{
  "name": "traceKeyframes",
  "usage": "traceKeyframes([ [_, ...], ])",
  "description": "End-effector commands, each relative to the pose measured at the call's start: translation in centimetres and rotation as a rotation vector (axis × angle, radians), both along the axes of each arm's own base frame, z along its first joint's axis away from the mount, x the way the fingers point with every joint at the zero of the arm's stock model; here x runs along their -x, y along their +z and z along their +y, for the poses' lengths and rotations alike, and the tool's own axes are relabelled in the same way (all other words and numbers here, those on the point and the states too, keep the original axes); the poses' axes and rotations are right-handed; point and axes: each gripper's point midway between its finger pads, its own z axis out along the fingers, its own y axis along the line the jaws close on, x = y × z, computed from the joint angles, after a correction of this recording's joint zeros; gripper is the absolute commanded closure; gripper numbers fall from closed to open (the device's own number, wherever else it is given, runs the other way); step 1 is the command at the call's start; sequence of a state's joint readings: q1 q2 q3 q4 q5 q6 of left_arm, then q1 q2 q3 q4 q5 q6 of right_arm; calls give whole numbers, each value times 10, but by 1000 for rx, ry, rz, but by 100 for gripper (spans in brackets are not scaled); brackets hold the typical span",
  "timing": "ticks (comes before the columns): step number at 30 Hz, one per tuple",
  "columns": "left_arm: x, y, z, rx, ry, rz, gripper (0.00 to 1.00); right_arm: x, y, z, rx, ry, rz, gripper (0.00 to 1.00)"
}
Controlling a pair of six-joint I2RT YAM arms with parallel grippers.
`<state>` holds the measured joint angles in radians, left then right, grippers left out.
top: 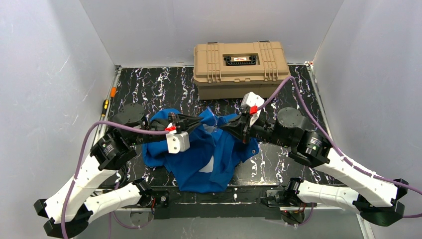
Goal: Zip up the jacket
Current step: Insert the zipper into the jacket.
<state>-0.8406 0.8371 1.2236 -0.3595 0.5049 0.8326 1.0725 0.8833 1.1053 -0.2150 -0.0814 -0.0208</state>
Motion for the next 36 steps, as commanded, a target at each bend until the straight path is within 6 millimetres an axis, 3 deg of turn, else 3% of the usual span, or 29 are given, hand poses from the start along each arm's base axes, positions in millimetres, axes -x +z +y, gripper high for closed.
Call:
traceKeyframes([
  [1,3,24,1,67,-5,-37,100,4,33,-3,-110,4,-20,99],
  [22,0,4,3,24,-1,-67,100,6,43,-8,-142,-3,-19,99],
  [28,-1,5,3,24,3,-72,100,6,42,-8,-139,-1,-14,99],
  [36,1,23,3,65,4,-82,100,5,31,-4,-109,4,3,99],
])
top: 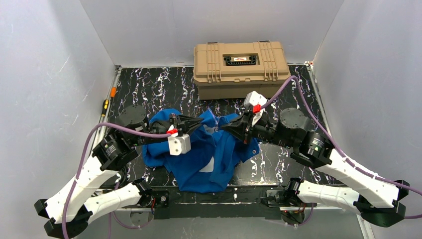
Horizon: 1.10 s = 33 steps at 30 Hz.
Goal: Zip up the jacket
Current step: Insert the zipper into the jacket.
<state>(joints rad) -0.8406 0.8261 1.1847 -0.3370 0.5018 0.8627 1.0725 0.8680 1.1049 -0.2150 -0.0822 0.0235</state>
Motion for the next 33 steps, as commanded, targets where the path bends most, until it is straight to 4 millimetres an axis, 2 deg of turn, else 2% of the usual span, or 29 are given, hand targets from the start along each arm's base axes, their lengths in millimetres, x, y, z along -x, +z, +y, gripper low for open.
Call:
traceKeyframes([
  [1,4,35,4,84,0,-55,100,0,23,-1,-70,1,-29,99],
  [6,8,43,4,105,-10,-43,100,-1,16,4,-51,8,-15,99],
  [9,7,38,5,98,-7,-41,100,-1,18,4,-53,6,-17,99],
  [15,7,30,5,85,-5,-40,100,2,26,4,-74,21,-21,99],
  [33,5,22,6,57,-2,-49,100,6,45,-4,-126,20,-35,99],
])
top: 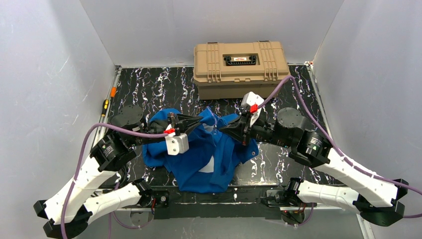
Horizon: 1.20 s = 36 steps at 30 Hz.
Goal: Zip up the jacket
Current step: Insert the zipper into the jacket.
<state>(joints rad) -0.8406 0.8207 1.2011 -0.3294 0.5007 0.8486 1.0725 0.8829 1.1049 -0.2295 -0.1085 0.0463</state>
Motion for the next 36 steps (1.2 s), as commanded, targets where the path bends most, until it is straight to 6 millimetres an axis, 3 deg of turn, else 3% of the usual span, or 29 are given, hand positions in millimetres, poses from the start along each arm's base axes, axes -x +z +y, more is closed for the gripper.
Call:
traceKeyframes([
  [1,3,11,4,31,-4,-41,100,2,53,-8,-144,-11,-72,99],
  [36,5,3,1,6,-21,-28,100,1,55,-7,-156,-17,-75,99],
])
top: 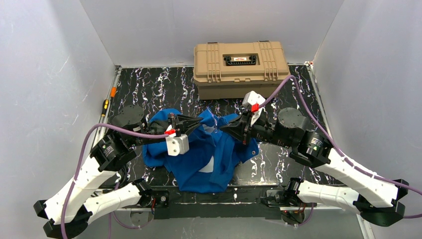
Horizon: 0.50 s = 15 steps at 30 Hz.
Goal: Zip up the jacket
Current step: Insert the zipper into the jacket.
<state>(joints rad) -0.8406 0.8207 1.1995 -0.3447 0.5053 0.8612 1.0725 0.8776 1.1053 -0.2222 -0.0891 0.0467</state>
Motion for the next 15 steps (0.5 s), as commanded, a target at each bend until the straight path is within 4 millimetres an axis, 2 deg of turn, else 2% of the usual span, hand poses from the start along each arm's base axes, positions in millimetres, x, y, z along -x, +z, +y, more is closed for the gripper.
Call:
traceKeyframes([
  [1,4,7,2,20,-15,-29,100,3,52,-5,-146,3,-69,99],
  [8,5,4,2,13,-19,-32,100,5,53,-4,-149,16,-63,99],
  [13,4,7,3,17,-13,-36,100,5,43,-5,-126,9,-51,99],
  [15,4,14,3,36,-10,-40,100,4,40,-6,-117,4,-50,99],
])
